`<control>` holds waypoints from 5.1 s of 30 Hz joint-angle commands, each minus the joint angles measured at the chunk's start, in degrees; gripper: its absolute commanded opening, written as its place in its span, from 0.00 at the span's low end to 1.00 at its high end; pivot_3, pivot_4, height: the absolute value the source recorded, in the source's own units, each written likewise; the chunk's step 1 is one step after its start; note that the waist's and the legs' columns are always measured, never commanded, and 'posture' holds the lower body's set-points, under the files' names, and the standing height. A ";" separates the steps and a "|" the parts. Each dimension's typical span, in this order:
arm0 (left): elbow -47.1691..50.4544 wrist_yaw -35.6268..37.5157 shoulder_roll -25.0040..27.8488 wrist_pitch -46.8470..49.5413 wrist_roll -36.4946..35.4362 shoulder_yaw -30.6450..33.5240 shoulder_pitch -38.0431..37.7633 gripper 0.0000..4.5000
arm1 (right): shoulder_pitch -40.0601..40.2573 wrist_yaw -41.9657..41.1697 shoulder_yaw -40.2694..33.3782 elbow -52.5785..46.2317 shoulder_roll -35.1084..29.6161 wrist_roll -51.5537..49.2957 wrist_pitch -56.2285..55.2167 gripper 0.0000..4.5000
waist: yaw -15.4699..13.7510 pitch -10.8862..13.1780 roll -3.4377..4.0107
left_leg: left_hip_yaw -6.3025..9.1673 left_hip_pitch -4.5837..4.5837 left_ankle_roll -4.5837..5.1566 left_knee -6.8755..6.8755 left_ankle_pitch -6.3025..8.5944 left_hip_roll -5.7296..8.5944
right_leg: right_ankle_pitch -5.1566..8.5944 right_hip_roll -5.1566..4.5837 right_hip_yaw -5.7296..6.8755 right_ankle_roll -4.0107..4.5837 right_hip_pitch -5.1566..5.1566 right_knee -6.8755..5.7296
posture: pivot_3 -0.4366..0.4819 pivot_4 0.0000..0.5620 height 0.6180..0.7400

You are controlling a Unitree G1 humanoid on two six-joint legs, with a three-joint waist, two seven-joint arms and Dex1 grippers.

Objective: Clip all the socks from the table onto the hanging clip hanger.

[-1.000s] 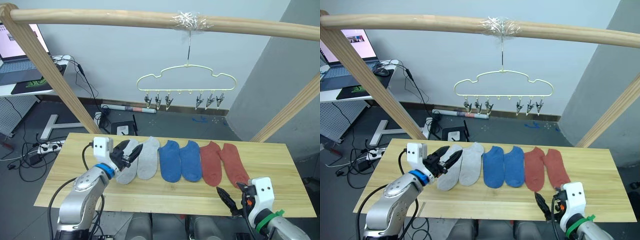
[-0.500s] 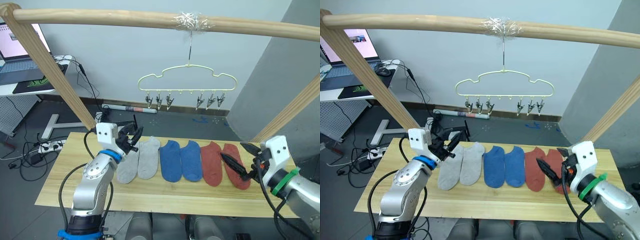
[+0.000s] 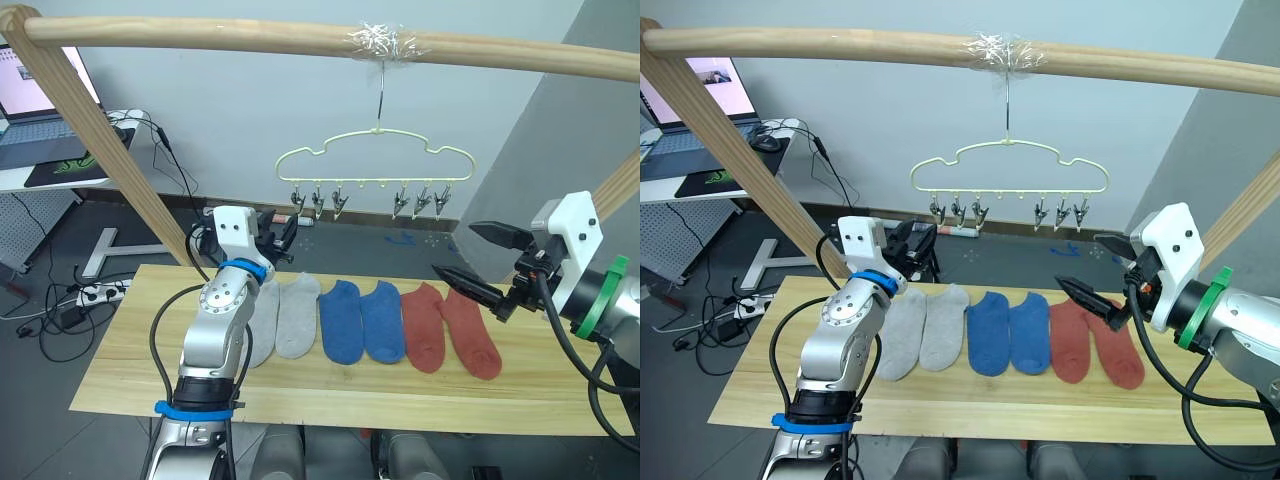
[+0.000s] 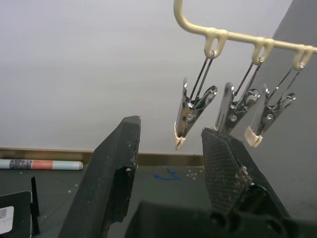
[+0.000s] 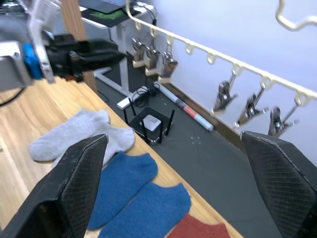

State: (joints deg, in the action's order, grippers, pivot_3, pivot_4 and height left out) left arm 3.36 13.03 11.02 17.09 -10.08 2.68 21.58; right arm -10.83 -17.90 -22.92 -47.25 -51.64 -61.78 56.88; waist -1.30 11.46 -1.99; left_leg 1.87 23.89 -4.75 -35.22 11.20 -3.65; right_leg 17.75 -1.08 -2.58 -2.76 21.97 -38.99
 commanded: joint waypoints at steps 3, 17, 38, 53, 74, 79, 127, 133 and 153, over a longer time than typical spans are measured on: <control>-0.98 -0.61 -1.39 -1.41 0.46 -0.41 2.90 0.49 | -2.92 3.29 -0.16 -1.44 -1.88 -4.19 -0.12 1.00 | 0.05 0.00 0.00 | 0.00 0.00 0.00 -0.01 0.00 0.00 | 0.00 0.00 0.01 0.00 0.00 -0.01 | 0.50 0.34 1.00; -6.67 -2.72 -2.78 -3.28 0.74 0.94 9.28 0.49 | -2.37 9.32 0.52 -2.60 -4.22 -10.26 -1.59 1.00 | 0.47 0.02 -0.03 | 0.00 0.01 0.00 -0.01 0.00 0.00 | 0.00 0.00 0.00 -0.01 0.00 0.00 | 0.48 0.36 1.00; -9.08 -2.27 -3.87 -3.86 -0.30 1.04 11.35 0.49 | 1.24 15.21 0.14 -4.47 -6.11 -15.07 -4.21 1.00 | 1.55 0.20 -0.07 | 0.00 0.03 0.00 0.01 0.00 0.00 | 0.01 0.00 0.00 -0.02 0.01 0.02 | 0.44 0.39 1.00; -9.03 -2.22 -3.94 -2.62 -0.56 1.29 12.21 0.03 | 4.20 16.13 2.73 -2.50 -8.99 -13.25 -3.58 1.00 | 1.60 0.31 -0.12 | 0.00 0.05 0.00 0.02 0.00 0.00 | 0.02 0.00 -0.01 -0.04 0.03 0.06 | 0.45 0.39 1.00; -3.89 -3.66 -6.04 3.07 -1.82 1.39 12.61 0.03 | -19.63 4.37 38.49 54.18 5.01 37.92 -0.17 1.00 | 1.42 1.63 -0.02 | -0.03 0.18 -0.01 0.11 -0.01 -0.01 | 0.00 0.01 -0.02 -0.03 0.26 0.05 | 0.52 0.41 1.00; -3.31 -3.87 -6.43 3.38 -1.59 1.26 12.56 0.03 | -23.31 2.36 36.29 64.32 11.00 42.06 -2.04 1.00 | 1.31 1.68 -0.01 | -0.02 0.23 -0.02 0.18 0.00 -0.01 | 0.00 0.00 0.01 -0.03 0.28 0.08 | 0.54 0.42 1.00; -7.35 -2.33 0.89 35.50 -33.45 23.34 19.66 0.03 | -14.17 -13.18 15.46 15.35 19.28 31.88 25.89 0.01 | 1.87 1.91 0.16 | 0.13 0.14 -0.03 0.19 -0.01 0.00 | -0.04 0.03 0.09 -0.13 0.23 0.00 | 0.52 0.37 1.00; -9.23 -5.63 1.45 42.14 -39.35 26.13 21.82 0.03 | -24.23 -11.50 15.70 17.83 32.15 26.41 27.44 0.01 | 3.00 1.90 0.16 | 0.20 0.13 -0.03 0.20 -0.01 -0.01 | -0.05 0.04 0.13 -0.12 0.25 -0.04 | 0.50 0.35 1.00; -7.27 -11.74 5.13 52.67 -48.43 27.09 21.48 0.03 | -34.53 -14.28 30.44 42.30 43.65 28.15 10.64 0.01 | 2.78 1.90 0.16 | 0.30 0.18 -0.04 0.24 -0.02 -0.02 | -0.05 0.03 0.21 -0.11 0.31 -0.06 | 0.61 0.35 1.00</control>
State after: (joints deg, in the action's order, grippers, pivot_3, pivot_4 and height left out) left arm -5.25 1.87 15.34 69.58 -58.00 29.14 43.44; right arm -43.90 -31.08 7.16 -5.41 -8.46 -33.75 69.80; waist 1.48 13.37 -1.83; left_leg 2.17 24.07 -4.80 -34.98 11.18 -3.67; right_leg 17.70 -1.05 -2.37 -2.87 22.28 -39.05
